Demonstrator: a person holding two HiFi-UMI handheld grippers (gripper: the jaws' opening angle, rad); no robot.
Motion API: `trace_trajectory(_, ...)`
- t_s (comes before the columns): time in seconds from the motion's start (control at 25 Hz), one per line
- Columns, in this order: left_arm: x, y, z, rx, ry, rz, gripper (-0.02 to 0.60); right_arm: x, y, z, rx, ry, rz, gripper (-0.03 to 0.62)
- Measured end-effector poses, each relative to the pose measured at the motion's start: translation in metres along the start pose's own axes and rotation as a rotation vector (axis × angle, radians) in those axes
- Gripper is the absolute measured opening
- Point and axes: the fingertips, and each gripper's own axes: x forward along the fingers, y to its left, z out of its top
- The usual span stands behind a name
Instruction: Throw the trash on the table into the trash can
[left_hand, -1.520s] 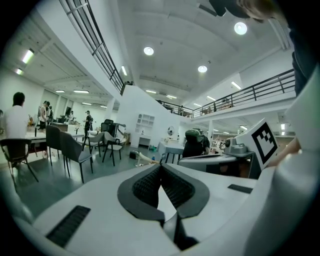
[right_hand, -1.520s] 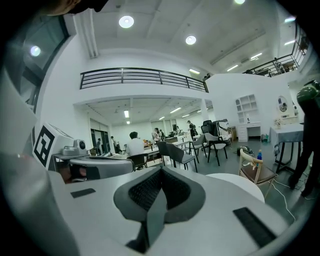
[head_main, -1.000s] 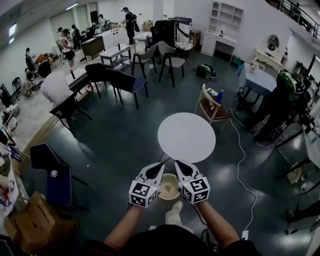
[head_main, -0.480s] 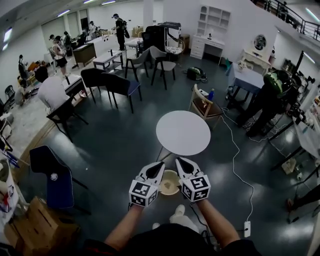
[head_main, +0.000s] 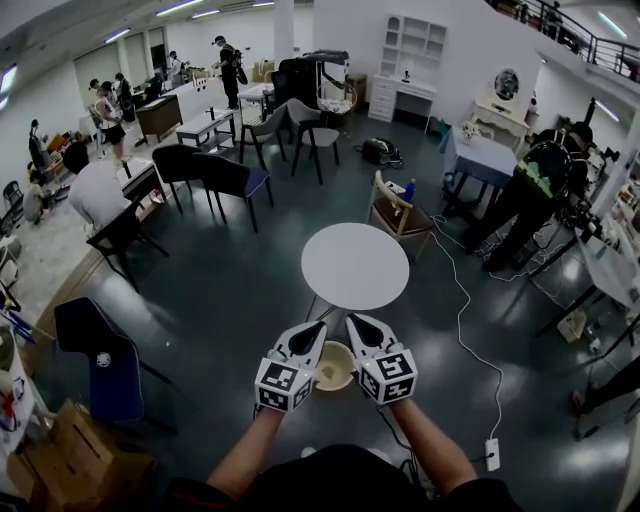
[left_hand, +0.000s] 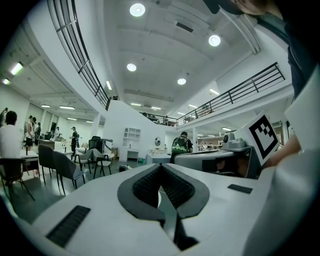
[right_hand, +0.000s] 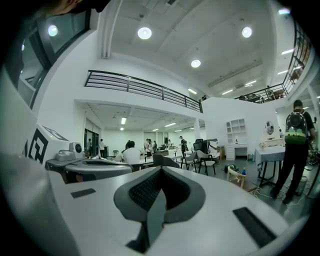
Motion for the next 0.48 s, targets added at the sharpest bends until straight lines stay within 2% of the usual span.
trace_trajectory(0.48, 0.017, -0.038, 0.005, -0.006, -0.001, -0.012, 0.015, -0.033, -0.022, 0.003, -0.005, 0.009, 0.007, 0.018)
